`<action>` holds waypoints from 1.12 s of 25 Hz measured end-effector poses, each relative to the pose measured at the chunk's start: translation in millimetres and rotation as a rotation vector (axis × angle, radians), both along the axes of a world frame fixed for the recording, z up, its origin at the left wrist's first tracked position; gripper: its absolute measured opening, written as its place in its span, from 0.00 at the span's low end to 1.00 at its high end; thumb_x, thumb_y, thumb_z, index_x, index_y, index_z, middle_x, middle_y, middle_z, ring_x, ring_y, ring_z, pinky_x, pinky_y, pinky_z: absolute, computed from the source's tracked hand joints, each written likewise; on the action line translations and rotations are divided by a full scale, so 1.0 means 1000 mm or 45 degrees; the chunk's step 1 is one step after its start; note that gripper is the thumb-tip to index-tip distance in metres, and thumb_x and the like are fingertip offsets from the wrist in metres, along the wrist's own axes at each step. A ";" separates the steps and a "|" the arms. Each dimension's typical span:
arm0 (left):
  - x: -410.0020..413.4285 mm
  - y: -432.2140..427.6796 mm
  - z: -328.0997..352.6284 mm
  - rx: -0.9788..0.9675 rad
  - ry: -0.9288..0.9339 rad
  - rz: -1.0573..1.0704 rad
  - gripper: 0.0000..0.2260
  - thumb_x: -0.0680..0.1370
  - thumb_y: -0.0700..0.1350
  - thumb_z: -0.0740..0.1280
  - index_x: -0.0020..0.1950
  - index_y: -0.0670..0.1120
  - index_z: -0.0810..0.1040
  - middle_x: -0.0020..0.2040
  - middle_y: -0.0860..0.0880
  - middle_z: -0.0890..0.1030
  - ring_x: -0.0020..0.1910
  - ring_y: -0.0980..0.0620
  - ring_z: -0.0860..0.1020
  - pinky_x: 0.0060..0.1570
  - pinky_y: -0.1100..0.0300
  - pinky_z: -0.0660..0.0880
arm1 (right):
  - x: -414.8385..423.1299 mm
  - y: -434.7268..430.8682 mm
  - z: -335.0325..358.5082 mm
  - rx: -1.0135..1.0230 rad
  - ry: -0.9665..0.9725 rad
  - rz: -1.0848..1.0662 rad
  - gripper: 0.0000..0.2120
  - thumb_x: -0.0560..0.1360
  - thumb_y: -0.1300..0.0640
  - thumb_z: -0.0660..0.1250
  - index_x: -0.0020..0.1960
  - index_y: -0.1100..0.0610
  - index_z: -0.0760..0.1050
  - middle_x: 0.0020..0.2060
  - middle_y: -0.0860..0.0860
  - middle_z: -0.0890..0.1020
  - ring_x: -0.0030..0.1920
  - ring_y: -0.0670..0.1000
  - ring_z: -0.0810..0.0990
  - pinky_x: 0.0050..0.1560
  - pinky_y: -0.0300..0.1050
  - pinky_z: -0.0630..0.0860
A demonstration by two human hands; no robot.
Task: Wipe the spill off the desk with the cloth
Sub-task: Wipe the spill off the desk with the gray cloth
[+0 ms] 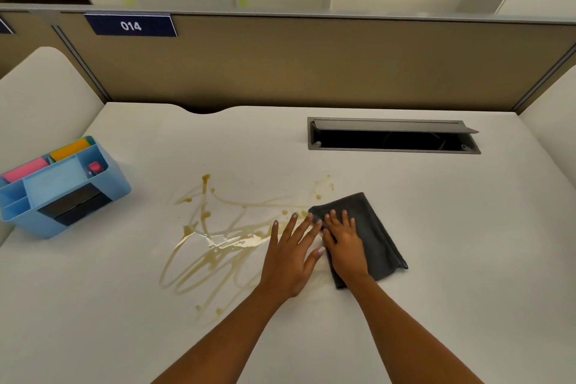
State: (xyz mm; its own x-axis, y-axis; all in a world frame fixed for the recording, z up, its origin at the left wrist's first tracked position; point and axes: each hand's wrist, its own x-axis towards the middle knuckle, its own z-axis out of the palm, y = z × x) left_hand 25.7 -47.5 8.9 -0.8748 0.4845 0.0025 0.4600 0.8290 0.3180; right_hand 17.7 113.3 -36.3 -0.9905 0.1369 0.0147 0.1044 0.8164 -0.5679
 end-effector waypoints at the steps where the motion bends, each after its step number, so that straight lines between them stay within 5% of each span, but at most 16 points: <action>1: -0.001 -0.002 0.001 0.028 -0.006 0.034 0.26 0.80 0.62 0.42 0.78 0.57 0.50 0.79 0.55 0.50 0.78 0.53 0.43 0.75 0.47 0.37 | 0.009 -0.008 -0.001 -0.042 0.004 0.076 0.20 0.81 0.53 0.56 0.72 0.54 0.62 0.73 0.48 0.60 0.75 0.50 0.47 0.74 0.44 0.43; 5: -0.008 -0.008 0.007 0.180 -0.008 0.113 0.24 0.81 0.60 0.44 0.77 0.59 0.50 0.78 0.57 0.48 0.78 0.55 0.42 0.75 0.49 0.37 | 0.065 -0.013 -0.009 -0.098 -0.048 0.360 0.22 0.80 0.46 0.54 0.73 0.45 0.56 0.70 0.34 0.50 0.72 0.36 0.38 0.71 0.34 0.36; 8: -0.012 -0.018 0.008 0.194 0.001 0.125 0.25 0.80 0.62 0.42 0.77 0.59 0.49 0.78 0.59 0.48 0.77 0.57 0.40 0.75 0.49 0.36 | 0.093 0.016 -0.010 -0.051 -0.080 0.516 0.21 0.79 0.45 0.54 0.72 0.43 0.57 0.71 0.36 0.59 0.74 0.37 0.48 0.73 0.33 0.38; 15: -0.010 -0.044 -0.003 0.061 -0.050 0.204 0.26 0.80 0.62 0.40 0.77 0.59 0.48 0.78 0.59 0.47 0.77 0.56 0.38 0.75 0.49 0.36 | -0.003 0.038 0.002 -0.130 0.032 -0.081 0.20 0.78 0.58 0.62 0.70 0.54 0.68 0.71 0.48 0.64 0.74 0.52 0.56 0.73 0.49 0.55; 18: -0.011 -0.040 0.000 0.134 -0.030 0.220 0.26 0.80 0.64 0.40 0.77 0.59 0.49 0.78 0.59 0.48 0.77 0.58 0.39 0.75 0.50 0.35 | -0.035 -0.004 0.007 -0.132 0.011 0.012 0.19 0.80 0.56 0.60 0.70 0.55 0.66 0.72 0.53 0.65 0.74 0.50 0.53 0.72 0.45 0.49; 22: -0.014 -0.037 0.007 0.178 0.013 0.228 0.25 0.80 0.62 0.41 0.77 0.59 0.49 0.78 0.60 0.48 0.77 0.57 0.40 0.75 0.50 0.36 | -0.002 -0.051 -0.002 -0.159 -0.022 0.379 0.21 0.80 0.47 0.56 0.72 0.48 0.63 0.74 0.47 0.61 0.75 0.48 0.49 0.73 0.44 0.47; 25: -0.018 -0.033 0.009 0.180 0.018 0.237 0.28 0.79 0.64 0.37 0.77 0.58 0.50 0.78 0.59 0.48 0.77 0.57 0.40 0.74 0.50 0.34 | 0.041 -0.035 -0.009 -0.058 -0.038 0.675 0.21 0.80 0.44 0.51 0.72 0.45 0.61 0.73 0.40 0.60 0.75 0.40 0.49 0.75 0.39 0.41; 28: -0.017 -0.032 0.006 0.201 0.014 0.267 0.26 0.79 0.63 0.39 0.77 0.59 0.51 0.78 0.59 0.49 0.77 0.57 0.39 0.74 0.50 0.34 | 0.056 0.016 -0.008 -0.050 -0.056 0.627 0.20 0.80 0.44 0.53 0.71 0.42 0.59 0.71 0.37 0.61 0.74 0.38 0.52 0.75 0.37 0.42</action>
State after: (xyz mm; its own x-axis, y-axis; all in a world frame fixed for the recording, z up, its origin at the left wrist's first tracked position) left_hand 8.4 -79.4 15.2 -0.9555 0.2857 0.0739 0.2878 0.8468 0.4472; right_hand 73.4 129.8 -44.0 -0.9373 -0.3476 -0.0244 -0.2636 0.7531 -0.6028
